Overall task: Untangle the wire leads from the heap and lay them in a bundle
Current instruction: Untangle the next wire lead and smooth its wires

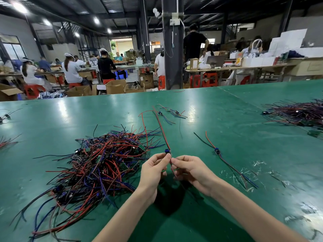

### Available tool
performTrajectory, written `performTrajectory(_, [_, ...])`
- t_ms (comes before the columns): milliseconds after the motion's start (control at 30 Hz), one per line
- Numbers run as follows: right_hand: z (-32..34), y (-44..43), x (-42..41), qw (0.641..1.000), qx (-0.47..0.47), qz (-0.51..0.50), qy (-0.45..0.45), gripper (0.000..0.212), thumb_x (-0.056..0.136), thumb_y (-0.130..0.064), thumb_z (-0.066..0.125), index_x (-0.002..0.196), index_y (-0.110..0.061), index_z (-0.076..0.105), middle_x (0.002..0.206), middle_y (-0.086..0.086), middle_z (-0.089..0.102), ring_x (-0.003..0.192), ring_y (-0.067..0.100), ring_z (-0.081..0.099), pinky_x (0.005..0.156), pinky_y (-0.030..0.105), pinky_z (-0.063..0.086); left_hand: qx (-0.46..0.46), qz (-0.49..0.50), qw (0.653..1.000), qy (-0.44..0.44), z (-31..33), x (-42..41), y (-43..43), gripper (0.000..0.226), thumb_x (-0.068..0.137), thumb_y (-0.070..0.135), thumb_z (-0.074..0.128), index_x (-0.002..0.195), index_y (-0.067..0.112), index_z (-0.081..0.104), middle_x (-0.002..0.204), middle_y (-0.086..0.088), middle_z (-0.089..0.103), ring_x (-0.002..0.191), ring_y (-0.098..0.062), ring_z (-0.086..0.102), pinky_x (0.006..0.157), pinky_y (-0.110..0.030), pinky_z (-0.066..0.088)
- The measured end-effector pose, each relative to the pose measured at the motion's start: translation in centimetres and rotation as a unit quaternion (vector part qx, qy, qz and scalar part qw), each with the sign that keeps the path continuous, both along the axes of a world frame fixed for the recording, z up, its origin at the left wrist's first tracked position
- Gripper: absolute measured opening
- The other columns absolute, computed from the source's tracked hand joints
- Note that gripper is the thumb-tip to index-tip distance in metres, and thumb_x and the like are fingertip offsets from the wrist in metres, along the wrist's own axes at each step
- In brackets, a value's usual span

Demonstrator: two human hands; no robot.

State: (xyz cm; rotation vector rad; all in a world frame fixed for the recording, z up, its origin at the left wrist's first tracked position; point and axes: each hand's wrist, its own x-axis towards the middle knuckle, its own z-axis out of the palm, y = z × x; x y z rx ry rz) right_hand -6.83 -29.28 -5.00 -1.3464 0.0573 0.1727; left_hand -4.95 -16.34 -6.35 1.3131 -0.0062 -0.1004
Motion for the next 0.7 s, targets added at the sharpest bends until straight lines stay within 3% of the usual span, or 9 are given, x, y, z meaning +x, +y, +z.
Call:
performTrajectory(233, [-0.08,-0.05,-0.20,1.000,-0.004,0.009,-0.019,0.017,0.084,-0.011,0.066,0.069,-0.006,0.064,0.067,0.012,0.059,0.050,0.013,0.049,0.050,0.020,0.041,-0.038,-0.015,0.999,0.005,-0.11,0.14,0.26,0.013,0.073,0.016,0.074,0.084,0.011,0.067,0.072,0.000,0.069,0.067,-0.015,0.061,0.078,-0.035,0.046])
performTrajectory(400, [-0.25,-0.06,-0.09,1.000,-0.008,0.011,-0.025,0.013,0.085,-0.005,0.065,0.072,-0.004,0.067,0.064,0.011,0.062,0.049,0.011,0.046,0.052,0.020,0.037,-0.062,-0.041,0.997,0.013,-0.33,0.29,0.40,0.024,0.067,0.018,0.073,0.088,0.011,0.065,0.081,-0.004,0.071,0.072,-0.012,0.064,0.074,-0.029,0.049])
performTrajectory(533, [-0.33,-0.04,0.05,0.999,-0.015,0.009,-0.038,0.015,0.086,0.001,0.061,0.073,-0.003,0.066,0.067,0.016,0.059,0.048,0.012,0.043,0.047,0.018,0.034,-0.100,-0.051,0.994,0.005,-0.39,0.38,0.35,0.024,0.069,0.008,0.071,0.092,0.006,0.063,0.088,-0.014,0.070,0.072,-0.017,0.063,0.067,-0.024,0.055])
performTrajectory(600, [-0.48,0.08,0.01,0.997,-0.043,0.009,-0.057,0.015,0.086,0.005,0.059,0.074,-0.003,0.064,0.068,0.015,0.055,0.048,0.014,0.041,0.047,0.021,0.030,-0.119,-0.056,0.991,0.015,-0.50,0.43,0.33,0.025,0.065,0.007,0.072,0.089,0.004,0.066,0.092,-0.018,0.070,0.076,-0.021,0.066,0.072,-0.026,0.057])
performTrajectory(700, [-0.79,0.42,-0.06,0.993,-0.086,0.007,-0.082,0.020,0.085,0.010,0.055,0.072,-0.005,0.060,0.052,0.005,0.051,0.039,0.008,0.039,0.041,0.018,0.031,-0.126,-0.073,0.989,0.030,-0.70,0.44,0.37,0.019,0.061,0.008,0.075,0.079,0.002,0.074,0.095,-0.022,0.071,0.080,-0.025,0.068,0.080,-0.032,0.056])
